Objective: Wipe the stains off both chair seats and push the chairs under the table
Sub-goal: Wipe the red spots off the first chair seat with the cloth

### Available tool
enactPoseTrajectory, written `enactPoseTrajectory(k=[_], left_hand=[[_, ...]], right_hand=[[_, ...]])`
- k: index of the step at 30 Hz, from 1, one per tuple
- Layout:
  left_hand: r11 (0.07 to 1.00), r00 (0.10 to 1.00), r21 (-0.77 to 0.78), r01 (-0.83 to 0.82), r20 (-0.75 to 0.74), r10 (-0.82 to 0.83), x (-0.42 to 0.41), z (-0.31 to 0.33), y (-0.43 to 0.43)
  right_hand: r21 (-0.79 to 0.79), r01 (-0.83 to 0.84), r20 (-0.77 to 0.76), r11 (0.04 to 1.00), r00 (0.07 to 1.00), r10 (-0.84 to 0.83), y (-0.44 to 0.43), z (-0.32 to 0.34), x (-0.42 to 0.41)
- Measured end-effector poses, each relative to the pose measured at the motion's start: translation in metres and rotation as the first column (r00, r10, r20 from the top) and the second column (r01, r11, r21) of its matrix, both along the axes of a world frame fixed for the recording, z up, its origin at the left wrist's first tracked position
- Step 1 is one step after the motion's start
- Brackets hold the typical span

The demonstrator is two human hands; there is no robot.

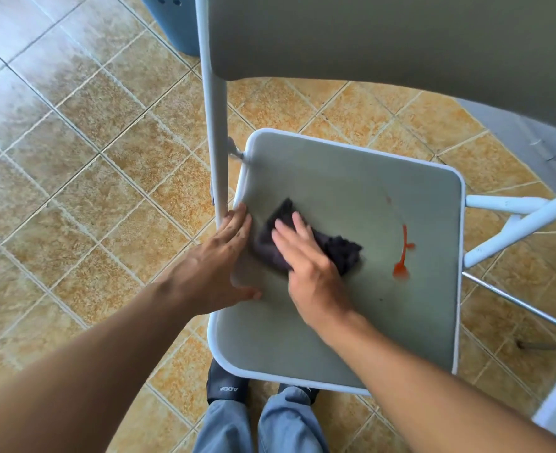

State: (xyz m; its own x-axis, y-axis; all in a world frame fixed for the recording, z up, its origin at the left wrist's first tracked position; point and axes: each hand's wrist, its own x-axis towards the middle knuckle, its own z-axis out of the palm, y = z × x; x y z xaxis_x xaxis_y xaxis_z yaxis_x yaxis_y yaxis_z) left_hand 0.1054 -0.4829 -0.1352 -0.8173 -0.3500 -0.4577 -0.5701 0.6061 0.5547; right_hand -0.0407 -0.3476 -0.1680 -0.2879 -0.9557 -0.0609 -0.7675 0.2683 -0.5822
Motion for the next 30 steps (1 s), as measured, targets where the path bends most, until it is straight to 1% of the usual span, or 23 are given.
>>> enactPoseTrajectory(k=[2, 4, 6, 8, 9, 11, 13, 16, 18, 20, 23, 25, 27, 28, 29, 30], left_hand=[[0.998, 0.998, 0.009, 0.062, 0.026, -0.062, 0.004, -0.002, -0.003], [0.995, 0.995, 0.006, 0.098, 0.033, -0.098, 0.006, -0.005, -0.004], [0.997, 0.997, 0.01, 0.08, 0.015, -0.08, 0.006, -0.007, -0.003], [0.998, 0.998, 0.02, 0.055, -0.005, -0.055, 0.007, -0.009, -0.001], [0.999, 0.999, 0.017, 0.052, -0.009, -0.052, 0.008, -0.009, -0.001], [0.999, 0.999, 0.001, 0.052, -0.01, -0.052, 0.012, -0.008, 0.001], [0.999, 0.999, 0.0, 0.036, -0.021, -0.036, 0.017, -0.006, 0.005], [1.0, 1.0, -0.002, 0.005, -0.021, -0.005, 0.026, -0.003, 0.011], [1.0, 1.0, -0.02, 0.0, -0.006, 0.0, 0.031, -0.001, 0.014], [0.999, 1.0, -0.048, 0.005, -0.006, -0.005, 0.033, 0.0, 0.015], [0.999, 1.0, -0.05, -0.012, -0.014, 0.011, 0.032, 0.002, 0.014], [0.999, 1.0, -0.035, -0.022, -0.001, 0.022, 0.032, 0.002, 0.013], [0.999, 0.999, -0.023, -0.032, 0.012, 0.032, 0.031, 0.002, 0.014], [0.999, 0.999, -0.021, -0.036, 0.02, 0.037, 0.03, 0.002, 0.015], [0.999, 0.999, -0.021, -0.04, 0.031, 0.041, 0.029, 0.003, 0.016], [0.999, 0.998, -0.026, -0.043, 0.04, 0.044, 0.028, 0.003, 0.017]], right_hand=[[0.031, -0.062, -0.012, 0.998, 0.998, 0.063, 0.032, 0.009, -0.001], [0.023, -0.048, -0.032, 0.999, 0.998, 0.049, 0.039, 0.01, -0.021], [0.031, 0.09, -0.058, 0.995, 0.994, -0.089, 0.021, 0.002, -0.048], [0.076, 0.26, -0.064, 0.963, 0.965, -0.255, -0.019, -0.002, -0.077], [0.101, 0.311, -0.069, 0.945, 0.95, -0.305, -0.044, 0.0, -0.087], [0.143, 0.331, -0.068, 0.933, 0.944, -0.324, -0.096, 0.005, -0.096], [0.17, 0.278, -0.048, 0.945, 0.96, -0.274, -0.137, 0.012, -0.089], [0.184, 0.106, -0.07, 0.977, 0.993, -0.095, -0.149, 0.009, -0.062], [0.12, -0.044, -0.078, 0.992, 0.996, 0.054, -0.12, 0.0, -0.046], [0.055, -0.17, -0.055, 0.984, 0.983, 0.173, -0.073, -0.004, -0.029], [0.033, -0.337, -0.031, 0.941, 0.941, 0.338, -0.006, 0.001, -0.015], [0.011, -0.416, -0.044, 0.909, 0.908, 0.416, 0.014, 0.004, -0.019], [-0.009, -0.444, -0.093, 0.896, 0.893, 0.441, 0.004, -0.002, -0.033], [-0.006, -0.431, -0.11, 0.902, 0.897, 0.428, -0.011, -0.005, -0.039], [0.007, -0.388, -0.121, 0.922, 0.915, 0.386, -0.031, -0.007, -0.046], [0.038, -0.308, -0.124, 0.951, 0.942, 0.31, -0.055, -0.008, -0.054]])
